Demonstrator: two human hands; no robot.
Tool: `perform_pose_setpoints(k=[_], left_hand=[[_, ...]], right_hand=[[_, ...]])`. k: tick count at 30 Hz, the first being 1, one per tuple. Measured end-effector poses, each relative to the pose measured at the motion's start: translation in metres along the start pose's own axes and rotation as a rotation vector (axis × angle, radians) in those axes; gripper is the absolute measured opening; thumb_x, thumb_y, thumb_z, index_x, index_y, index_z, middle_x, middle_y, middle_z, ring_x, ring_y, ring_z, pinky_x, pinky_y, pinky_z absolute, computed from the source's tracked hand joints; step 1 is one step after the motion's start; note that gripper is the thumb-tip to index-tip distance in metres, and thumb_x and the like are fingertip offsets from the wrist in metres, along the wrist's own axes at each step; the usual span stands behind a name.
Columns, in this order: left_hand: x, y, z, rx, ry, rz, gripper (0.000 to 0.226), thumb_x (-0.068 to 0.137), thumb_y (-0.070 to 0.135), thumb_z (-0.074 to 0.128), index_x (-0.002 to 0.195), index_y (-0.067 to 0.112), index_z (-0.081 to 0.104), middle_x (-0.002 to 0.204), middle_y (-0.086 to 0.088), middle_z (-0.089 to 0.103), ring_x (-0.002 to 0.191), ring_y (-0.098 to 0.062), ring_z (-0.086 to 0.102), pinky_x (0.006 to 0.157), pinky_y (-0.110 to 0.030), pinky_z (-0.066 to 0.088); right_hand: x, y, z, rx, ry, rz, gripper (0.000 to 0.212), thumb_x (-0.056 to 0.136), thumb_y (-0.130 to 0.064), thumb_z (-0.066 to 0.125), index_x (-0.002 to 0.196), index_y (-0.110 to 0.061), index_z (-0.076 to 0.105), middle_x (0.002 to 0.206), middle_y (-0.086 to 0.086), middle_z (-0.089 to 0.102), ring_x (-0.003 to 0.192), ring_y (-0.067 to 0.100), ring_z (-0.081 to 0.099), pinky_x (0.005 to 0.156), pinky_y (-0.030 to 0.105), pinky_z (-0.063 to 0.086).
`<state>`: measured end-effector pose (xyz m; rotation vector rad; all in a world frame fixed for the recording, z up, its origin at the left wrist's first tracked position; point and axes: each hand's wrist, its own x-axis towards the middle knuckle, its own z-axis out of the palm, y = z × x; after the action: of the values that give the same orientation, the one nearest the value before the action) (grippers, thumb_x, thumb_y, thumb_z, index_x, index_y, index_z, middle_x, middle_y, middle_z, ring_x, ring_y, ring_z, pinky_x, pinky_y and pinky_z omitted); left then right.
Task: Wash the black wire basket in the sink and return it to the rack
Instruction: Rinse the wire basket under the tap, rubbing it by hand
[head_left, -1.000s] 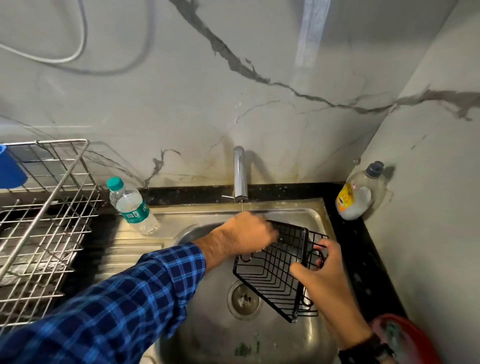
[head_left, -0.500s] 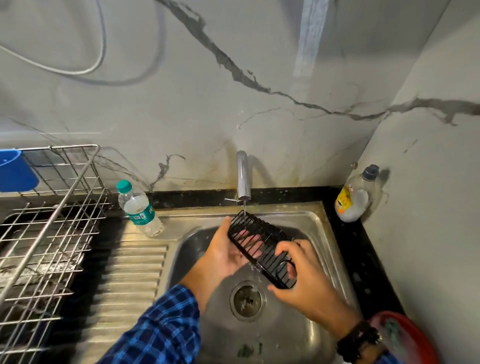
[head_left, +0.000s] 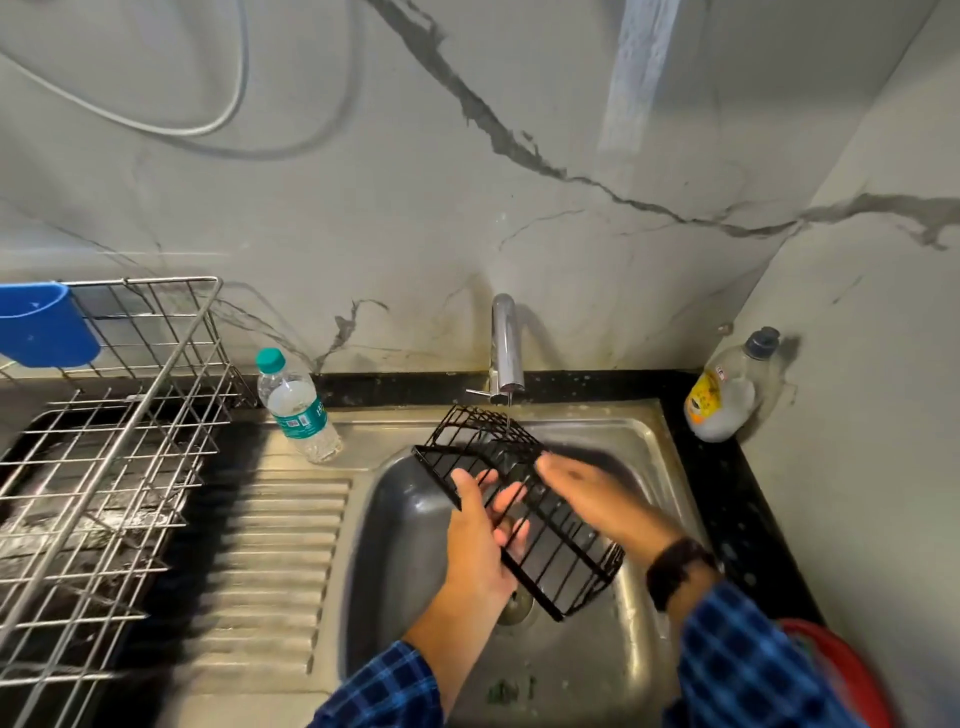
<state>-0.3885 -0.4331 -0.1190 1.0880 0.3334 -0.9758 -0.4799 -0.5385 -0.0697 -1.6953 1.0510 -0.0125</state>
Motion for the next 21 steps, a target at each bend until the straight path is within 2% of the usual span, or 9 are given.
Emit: perform_pose_setpoints(k=[3,5,7,10,12,14,16,18,21], left_hand=[[-0.005,0.0,0.004,-0.028,-0.02,0.016,0.053,0.095,0.063,0.042,0.108,0.015,0.063,0.089,-0.003,0.078,0.043,-0.005,0.051,0.053,-0.022,0.052],[0.0,0.007,0.002,-0.069,0.033,0.04,0.057,0.094,0.066,0.042,0.11,0.017,0.065,0.086,-0.001,0.078,0.056,-0.008,0.061,0.055,-0.023,0.054],[0.008,0.014,-0.003,-0.093,0.076,0.061,0.061,0.092,0.07,0.041,0.109,0.018,0.069,0.08,-0.001,0.075,0.064,-0.014,0.066,0.061,-0.029,0.054],[0.009,0.014,-0.011,-0.124,0.104,0.058,0.058,0.093,0.069,0.041,0.106,0.02,0.068,0.077,0.005,0.076,0.052,-0.009,0.061,0.065,-0.03,0.053],[0.007,0.008,-0.014,-0.149,0.115,0.058,0.055,0.096,0.066,0.037,0.103,0.019,0.065,0.084,0.005,0.077,0.042,-0.005,0.048,0.058,-0.025,0.052],[0.009,0.006,-0.014,-0.197,0.159,0.043,0.055,0.096,0.067,0.035,0.101,0.021,0.065,0.09,0.006,0.077,0.043,-0.005,0.044,0.058,-0.022,0.052],[0.008,0.009,-0.01,-0.242,0.179,0.03,0.052,0.097,0.066,0.034,0.098,0.025,0.066,0.083,0.012,0.077,0.042,-0.004,0.044,0.056,-0.019,0.051],[0.007,0.013,-0.003,-0.313,0.177,0.033,0.048,0.099,0.062,0.035,0.094,0.026,0.066,0.075,0.014,0.076,0.038,-0.001,0.048,0.05,-0.015,0.051],[-0.001,0.013,0.003,-0.297,0.151,0.008,0.048,0.094,0.069,0.04,0.088,0.03,0.067,0.069,0.016,0.072,0.038,-0.002,0.042,0.046,-0.016,0.045]], right_hand=[[0.029,-0.028,0.011,-0.195,-0.2,0.02,0.073,0.095,-0.069,0.025,0.158,-0.033,0.017,0.163,-0.008,0.021,0.149,0.016,0.023,0.123,0.046,0.016],[0.03,-0.048,0.023,-0.363,-0.203,-0.142,0.066,0.1,-0.062,0.024,0.159,-0.033,0.012,0.165,-0.006,0.015,0.151,0.016,0.019,0.123,0.044,0.016],[0.018,-0.056,0.033,-0.664,-0.106,-0.371,0.058,0.104,-0.049,0.028,0.158,-0.032,0.015,0.165,-0.005,0.02,0.148,0.017,0.028,0.118,0.042,0.028],[-0.014,-0.028,0.049,-1.024,0.166,-0.537,0.06,0.102,-0.046,0.036,0.157,-0.032,0.018,0.161,0.002,0.031,0.138,0.023,0.044,0.103,0.046,0.044],[-0.029,0.014,0.054,-0.961,0.339,-0.651,0.057,0.097,-0.044,0.042,0.152,-0.025,0.039,0.154,0.004,0.044,0.133,0.026,0.051,0.102,0.045,0.048],[-0.035,0.057,0.05,-0.883,0.435,-0.825,0.052,0.097,-0.036,0.044,0.146,-0.018,0.047,0.155,0.005,0.042,0.14,0.027,0.043,0.109,0.049,0.04],[-0.042,0.086,0.045,-0.84,0.402,-0.905,0.057,0.1,-0.036,0.042,0.151,-0.012,0.037,0.16,0.01,0.033,0.148,0.03,0.028,0.114,0.053,0.031],[-0.042,0.099,0.044,-0.709,0.414,-0.881,0.065,0.102,-0.04,0.037,0.158,-0.014,0.018,0.164,0.012,0.02,0.152,0.029,0.018,0.119,0.049,0.023],[-0.037,0.082,0.049,0.136,0.405,-0.567,0.064,0.101,-0.03,0.032,0.16,-0.024,0.007,0.167,-0.007,0.009,0.153,0.01,0.012,0.123,0.029,0.014]])
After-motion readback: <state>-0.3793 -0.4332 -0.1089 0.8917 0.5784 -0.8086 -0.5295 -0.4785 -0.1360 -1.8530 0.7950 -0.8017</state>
